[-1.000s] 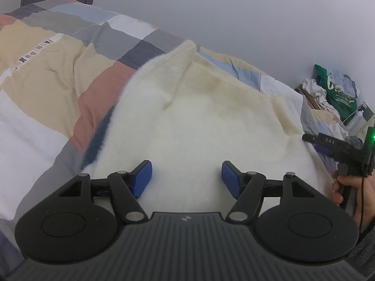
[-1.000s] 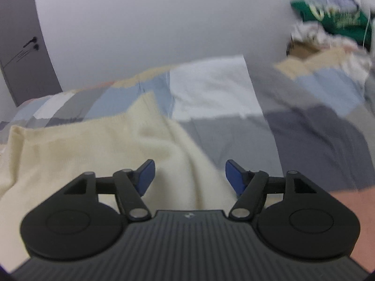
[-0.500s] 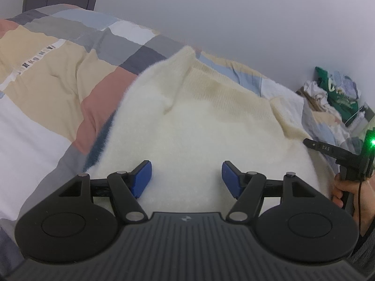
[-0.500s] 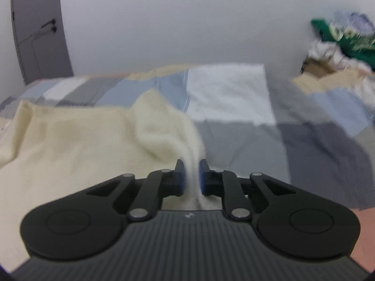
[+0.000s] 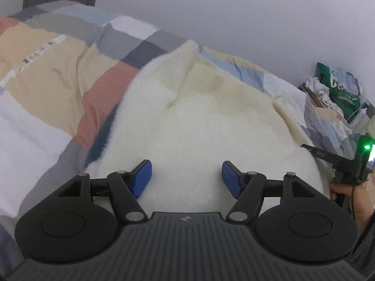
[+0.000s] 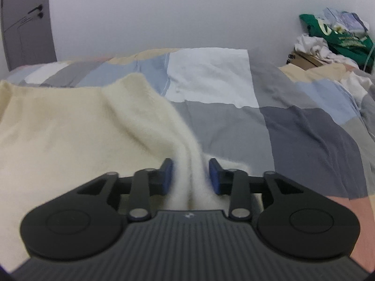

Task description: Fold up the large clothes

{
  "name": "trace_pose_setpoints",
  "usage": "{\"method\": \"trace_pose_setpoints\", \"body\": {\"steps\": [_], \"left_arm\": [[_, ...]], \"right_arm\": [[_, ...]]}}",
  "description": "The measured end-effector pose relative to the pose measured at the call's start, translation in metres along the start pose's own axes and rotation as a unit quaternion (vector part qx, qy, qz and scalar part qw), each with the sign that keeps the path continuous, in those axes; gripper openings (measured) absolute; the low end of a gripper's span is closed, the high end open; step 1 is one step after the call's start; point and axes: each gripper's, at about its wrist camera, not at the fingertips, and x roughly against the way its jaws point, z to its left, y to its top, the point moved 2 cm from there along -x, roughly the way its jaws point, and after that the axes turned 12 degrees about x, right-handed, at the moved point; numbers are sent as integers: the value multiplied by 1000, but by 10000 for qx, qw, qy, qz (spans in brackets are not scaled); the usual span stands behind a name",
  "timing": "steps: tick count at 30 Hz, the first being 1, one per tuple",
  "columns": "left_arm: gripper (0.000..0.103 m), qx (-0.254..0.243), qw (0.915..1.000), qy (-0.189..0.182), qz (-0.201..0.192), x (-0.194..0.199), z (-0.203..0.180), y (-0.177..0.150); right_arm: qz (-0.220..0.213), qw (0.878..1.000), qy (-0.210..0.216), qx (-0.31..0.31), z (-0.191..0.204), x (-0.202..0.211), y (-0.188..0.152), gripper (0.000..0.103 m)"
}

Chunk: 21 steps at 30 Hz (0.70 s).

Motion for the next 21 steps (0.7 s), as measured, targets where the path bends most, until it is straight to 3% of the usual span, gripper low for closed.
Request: {"method": "trace_pose_setpoints", "body": {"steps": [6, 10, 15, 19, 21], "left_arm": [[71, -372, 9987, 354, 42, -15, -5, -12], [72, -324, 9989, 320, -110, -10, -4, -14], [72, -567, 9962, 553, -368, 8, -20, -20], [72, -334, 9977, 322, -485, 34, -27, -26], [72, -271, 9983, 192, -473, 47, -33, -33]], "right_arm": [[-411, 9976, 227, -514, -3, 35, 9, 48], [-582, 9956, 399, -619, 5, 59, 8, 48], [-517, 9782, 1412, -1434, 24, 97, -8, 49], [-222, 9575, 2224, -1826, 45, 121, -29, 49], [44, 9542, 2350, -1853, 56, 127, -37, 51]]}}
